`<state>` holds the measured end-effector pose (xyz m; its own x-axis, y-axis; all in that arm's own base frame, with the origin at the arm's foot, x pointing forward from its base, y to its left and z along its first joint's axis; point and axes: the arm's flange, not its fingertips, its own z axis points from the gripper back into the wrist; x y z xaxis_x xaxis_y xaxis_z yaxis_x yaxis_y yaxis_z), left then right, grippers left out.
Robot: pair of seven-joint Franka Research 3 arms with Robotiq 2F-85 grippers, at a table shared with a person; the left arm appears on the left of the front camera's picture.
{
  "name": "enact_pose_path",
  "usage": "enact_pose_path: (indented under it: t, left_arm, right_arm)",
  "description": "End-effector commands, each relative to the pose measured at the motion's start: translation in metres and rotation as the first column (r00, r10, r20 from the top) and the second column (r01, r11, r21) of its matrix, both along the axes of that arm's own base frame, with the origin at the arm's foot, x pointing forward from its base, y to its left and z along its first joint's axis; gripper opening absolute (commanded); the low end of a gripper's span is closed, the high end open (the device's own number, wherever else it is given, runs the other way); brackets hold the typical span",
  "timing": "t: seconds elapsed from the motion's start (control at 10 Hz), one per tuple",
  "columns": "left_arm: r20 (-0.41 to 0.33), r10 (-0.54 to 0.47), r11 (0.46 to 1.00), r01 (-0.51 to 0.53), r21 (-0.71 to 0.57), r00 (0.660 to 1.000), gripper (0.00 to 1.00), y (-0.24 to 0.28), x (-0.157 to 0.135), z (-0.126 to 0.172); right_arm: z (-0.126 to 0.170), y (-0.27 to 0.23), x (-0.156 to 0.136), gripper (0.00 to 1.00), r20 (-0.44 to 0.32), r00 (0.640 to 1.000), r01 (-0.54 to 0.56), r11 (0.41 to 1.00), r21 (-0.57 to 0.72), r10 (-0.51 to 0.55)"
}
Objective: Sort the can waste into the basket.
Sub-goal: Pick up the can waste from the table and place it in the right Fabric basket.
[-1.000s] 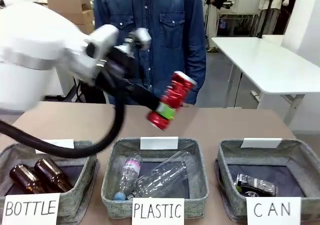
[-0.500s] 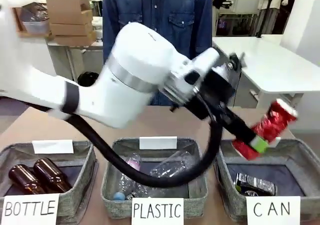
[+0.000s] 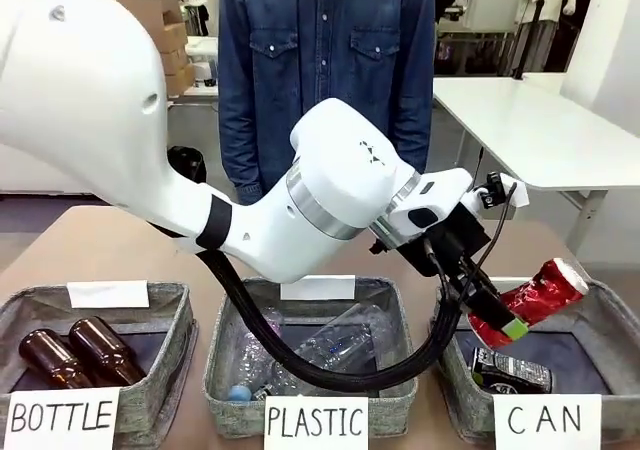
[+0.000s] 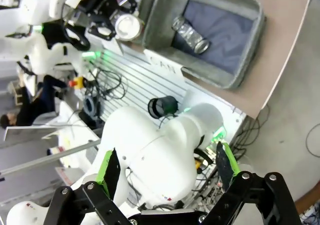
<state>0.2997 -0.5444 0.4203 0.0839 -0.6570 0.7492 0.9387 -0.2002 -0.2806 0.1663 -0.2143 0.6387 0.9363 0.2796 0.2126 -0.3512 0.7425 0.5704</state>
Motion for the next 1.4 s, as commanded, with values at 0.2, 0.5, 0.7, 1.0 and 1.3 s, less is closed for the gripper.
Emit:
enact_pose_path:
  t: [0.2, 0.5, 0.7, 1.0, 1.3]
  left_arm:
    - [0.046, 0.051, 0.997, -0.048, -0.06, 0.998, 0.43, -0.005, 0.002, 0.008]
    - [0.061, 0.116, 0.989, -0.11, -0.097, 0.991, 1.0, -0.013, 0.015, -0.002]
    - [0.057, 0.129, 0.986, -0.122, -0.113, 0.99, 1.0, -0.011, 0.015, -0.002]
    - [0.055, 0.14, 0.985, -0.134, -0.111, 0.989, 1.0, -0.005, 0.016, -0.002]
    - [-0.083, 0.119, 0.993, -0.12, -0.008, 0.989, 1.0, 0.049, 0.03, 0.037]
  right_arm:
    - [0.003, 0.002, -0.001, 1.0, -0.016, 1.0, 0.016, 1.0, -0.003, -0.016]
    - [0.003, 0.002, -0.001, 1.0, -0.016, 1.0, 0.016, 1.0, -0.003, -0.016]
    - [0.003, 0.002, -0.001, 1.0, -0.016, 1.0, 0.016, 1.0, -0.003, -0.016]
    - [0.003, 0.002, -0.001, 1.0, -0.016, 1.0, 0.016, 1.0, -0.003, -0.016]
    - [0.0, 0.005, 0.006, 1.0, 0.015, 0.998, -0.061, 0.997, 0.054, 0.06]
